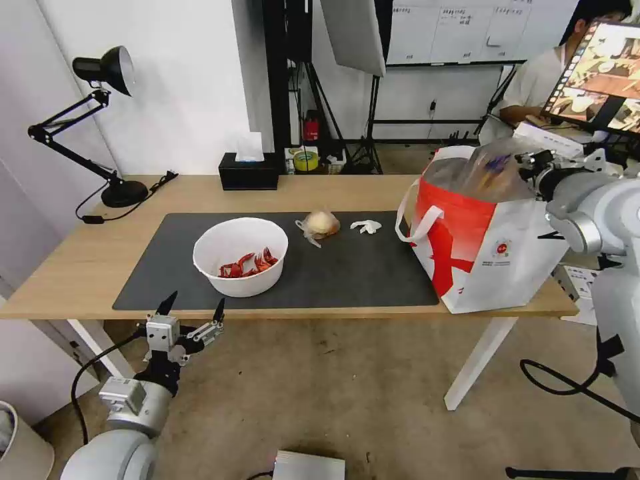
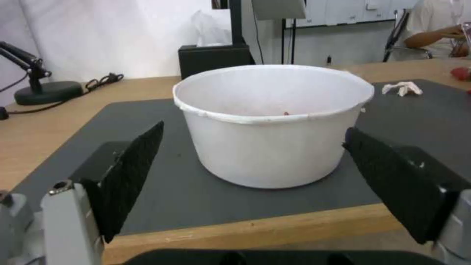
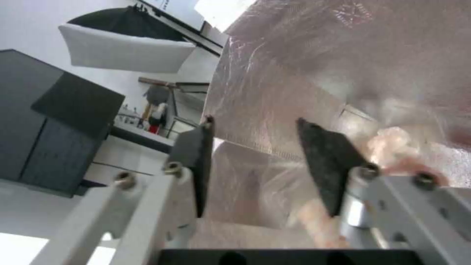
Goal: Pick up the trash from the table and place it into the takeout bag.
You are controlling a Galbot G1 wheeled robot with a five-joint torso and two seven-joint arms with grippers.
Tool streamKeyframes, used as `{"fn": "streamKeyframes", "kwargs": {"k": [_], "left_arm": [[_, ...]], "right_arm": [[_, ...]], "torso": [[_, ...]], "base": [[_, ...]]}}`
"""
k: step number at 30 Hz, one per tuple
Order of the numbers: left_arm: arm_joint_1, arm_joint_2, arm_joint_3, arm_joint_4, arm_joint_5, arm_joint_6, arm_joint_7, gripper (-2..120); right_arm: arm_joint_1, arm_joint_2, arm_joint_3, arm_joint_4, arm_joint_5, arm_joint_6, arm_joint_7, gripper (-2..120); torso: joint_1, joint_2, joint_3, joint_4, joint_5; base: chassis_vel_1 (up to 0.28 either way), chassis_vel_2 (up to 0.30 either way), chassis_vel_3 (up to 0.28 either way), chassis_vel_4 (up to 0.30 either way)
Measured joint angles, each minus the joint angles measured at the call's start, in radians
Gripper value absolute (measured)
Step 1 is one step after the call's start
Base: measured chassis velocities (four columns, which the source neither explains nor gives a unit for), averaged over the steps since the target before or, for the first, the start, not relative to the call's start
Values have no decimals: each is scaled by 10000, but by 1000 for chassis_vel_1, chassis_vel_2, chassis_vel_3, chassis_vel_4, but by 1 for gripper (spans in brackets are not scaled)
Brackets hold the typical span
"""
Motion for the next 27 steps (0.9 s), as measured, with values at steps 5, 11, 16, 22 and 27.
{"fn": "streamKeyframes", "kwargs": {"k": [5, 11, 16, 22, 27], "left_arm": [[8, -6, -4, -62, 12, -1, 0, 100], [61, -17, -133, -246, 3, -6, -6, 100], [108, -31, -212, -357, -8, -28, -18, 100], [182, -147, -258, -493, -13, -81, -35, 100], [191, -284, -235, -535, -10, -119, -40, 100]], "right_arm": [[-145, -1, 116, 120, 149, -6, -276, 61], [-701, -100, 308, 767, 28, 72, -2238, 81], [-1293, -317, 230, 1580, -1008, 263, -4047, 96], [-3114, -552, -274, 3238, -4468, 549, -6560, 100], [-4676, -302, -486, 3954, -6097, 763, -7175, 100]], "torso": [[0, 0, 0, 0, 0], [0, 0, 0, 0, 0], [0, 0, 0, 0, -1], [-1, 0, -1, 0, -2], [-1, 0, 0, -1, 0]], "base": [[0, 0, 0, 0], [0, 0, 0, 0], [0, 0, 0, 0], [0, 0, 0, 0], [0, 0, 0, 0]]}}
